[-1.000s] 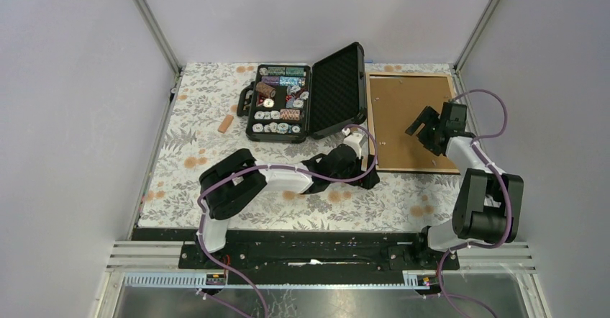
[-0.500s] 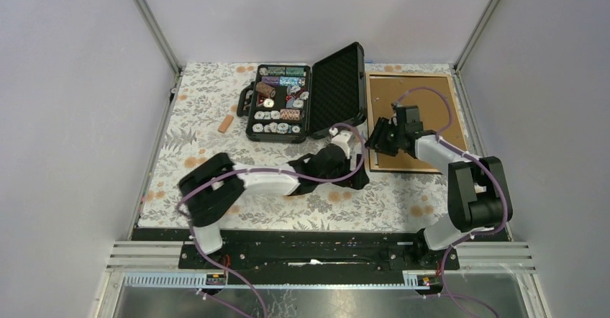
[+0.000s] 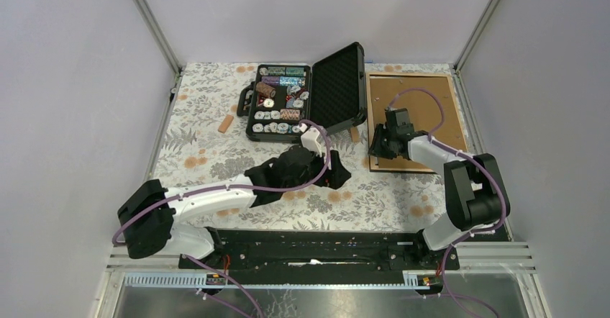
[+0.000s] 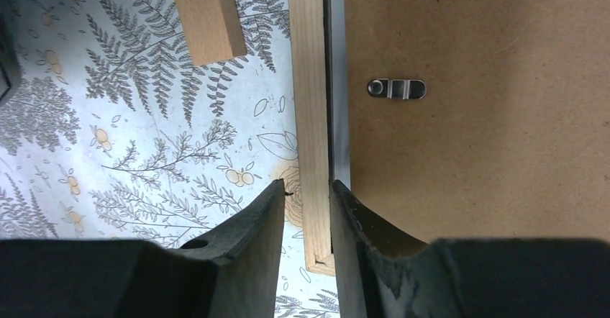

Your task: Put the photo into the frame

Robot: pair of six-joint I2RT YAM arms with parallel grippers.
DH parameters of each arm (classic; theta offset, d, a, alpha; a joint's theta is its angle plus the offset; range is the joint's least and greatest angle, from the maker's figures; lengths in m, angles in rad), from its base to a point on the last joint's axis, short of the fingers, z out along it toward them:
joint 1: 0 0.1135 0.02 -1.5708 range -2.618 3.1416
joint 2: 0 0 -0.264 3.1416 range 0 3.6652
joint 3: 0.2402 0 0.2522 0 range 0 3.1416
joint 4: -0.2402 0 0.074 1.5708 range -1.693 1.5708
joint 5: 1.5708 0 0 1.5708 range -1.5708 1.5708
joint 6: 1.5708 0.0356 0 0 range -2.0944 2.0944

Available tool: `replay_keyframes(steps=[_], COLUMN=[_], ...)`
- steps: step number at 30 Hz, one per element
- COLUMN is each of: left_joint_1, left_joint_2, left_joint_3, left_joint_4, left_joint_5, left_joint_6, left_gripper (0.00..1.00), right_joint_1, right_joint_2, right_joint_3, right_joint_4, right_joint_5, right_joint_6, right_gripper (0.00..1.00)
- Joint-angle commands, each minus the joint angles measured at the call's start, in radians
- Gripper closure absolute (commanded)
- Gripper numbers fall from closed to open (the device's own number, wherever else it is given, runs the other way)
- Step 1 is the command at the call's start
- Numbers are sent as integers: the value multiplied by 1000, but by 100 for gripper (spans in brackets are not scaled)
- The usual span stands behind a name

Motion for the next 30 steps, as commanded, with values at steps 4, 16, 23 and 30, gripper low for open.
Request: replay_keyframes(steps=[4, 16, 23, 30], left_joint_1=[0, 0, 0, 3], left_joint_2=[-82, -91, -31, 52], left_joint_3=[-33, -79, -83, -72], left_joint_4=[-34, -7, 39, 98], left_joint_5=[-49, -29, 17, 84], left_joint_6=[17, -3, -18, -74], left_gripper=[11, 10, 10, 10], right_joint_1=[59, 179, 223, 244], right_joint_2=[46, -22, -242, -441], right_joint_3=[12, -71, -226, -346], right_joint_4=[-27, -94, -149, -103], right_joint_5=[162, 278, 207, 36], right_joint_6=[-39, 80, 205, 303], right_gripper=[62, 92, 100, 73])
